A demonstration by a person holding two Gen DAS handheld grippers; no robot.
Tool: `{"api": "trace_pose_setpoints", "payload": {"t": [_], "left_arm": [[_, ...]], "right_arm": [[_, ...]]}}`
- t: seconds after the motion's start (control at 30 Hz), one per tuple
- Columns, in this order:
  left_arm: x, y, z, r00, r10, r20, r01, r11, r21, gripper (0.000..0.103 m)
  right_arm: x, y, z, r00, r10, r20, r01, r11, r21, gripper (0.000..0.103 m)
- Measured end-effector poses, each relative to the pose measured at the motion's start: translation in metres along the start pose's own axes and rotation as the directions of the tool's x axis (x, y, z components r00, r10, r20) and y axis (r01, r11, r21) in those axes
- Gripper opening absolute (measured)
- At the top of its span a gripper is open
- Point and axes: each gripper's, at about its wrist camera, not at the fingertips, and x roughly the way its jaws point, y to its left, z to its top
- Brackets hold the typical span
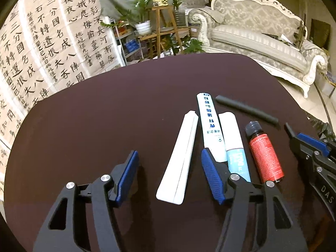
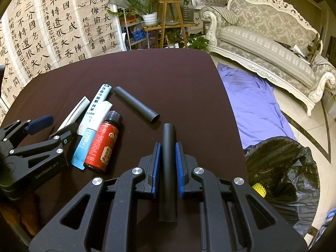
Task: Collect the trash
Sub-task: 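Grasp the white plastic strip with the left gripper, then carry the white strip and black tube over the black trash bag and open both grippers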
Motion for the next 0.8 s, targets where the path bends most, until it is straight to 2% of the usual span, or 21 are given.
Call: {"api": "trace_pose_setpoints", "payload": {"t": [0.03, 0.1, 0.17, 0.27, 0.5, 0.57, 0.63, 0.8], "left_arm": [[0.001, 0.002, 0.000, 1.000, -0.017, -0.001, 0.017, 1.000, -0.002, 0.051], [0.001, 0.003, 0.000, 0.999, -0.047, 0.000, 0.047, 0.999, -0.007, 0.034], [0.000, 0.004, -0.002, 0.998, -0.067, 0.002, 0.067, 0.998, -0.007, 0.028], [-0.001, 0.005, -0.002, 0.998, -0.058, 0.004, 0.058, 0.998, -0.006, 0.020], [-0.008, 0.013, -0.009, 0.998, -0.064, 0.011, 0.064, 0.997, -0.050, 0.019], [-0.010, 0.015, -0.010, 0.998, -0.063, 0.016, 0.064, 0.996, -0.063, 0.019], [-0.013, 0.016, -0.013, 0.998, -0.063, 0.022, 0.064, 0.995, -0.075, 0.018], [-0.022, 0.023, -0.019, 0.997, -0.069, 0.046, 0.074, 0.992, -0.103, 0.018]], "right_arm": [[0.000, 0.001, 0.000, 1.000, -0.002, 0.000, 0.002, 1.000, -0.002, 0.015], [0.001, 0.003, 0.000, 1.000, -0.002, -0.001, 0.002, 1.000, -0.006, 0.017], [0.001, 0.003, 0.000, 1.000, 0.002, -0.002, -0.002, 1.000, -0.014, 0.020], [0.002, 0.007, -0.001, 1.000, -0.011, -0.002, 0.011, 0.999, -0.030, 0.022], [0.003, 0.008, 0.000, 1.000, -0.017, -0.003, 0.017, 0.999, -0.032, 0.021], [0.003, 0.008, 0.000, 1.000, -0.022, -0.002, 0.022, 0.999, -0.033, 0.020], [0.003, 0.005, -0.001, 1.000, -0.015, 0.000, 0.015, 1.000, -0.024, 0.013], [-0.001, 0.002, -0.005, 1.000, -0.001, 0.004, 0.001, 1.000, -0.007, 0.013]]}}
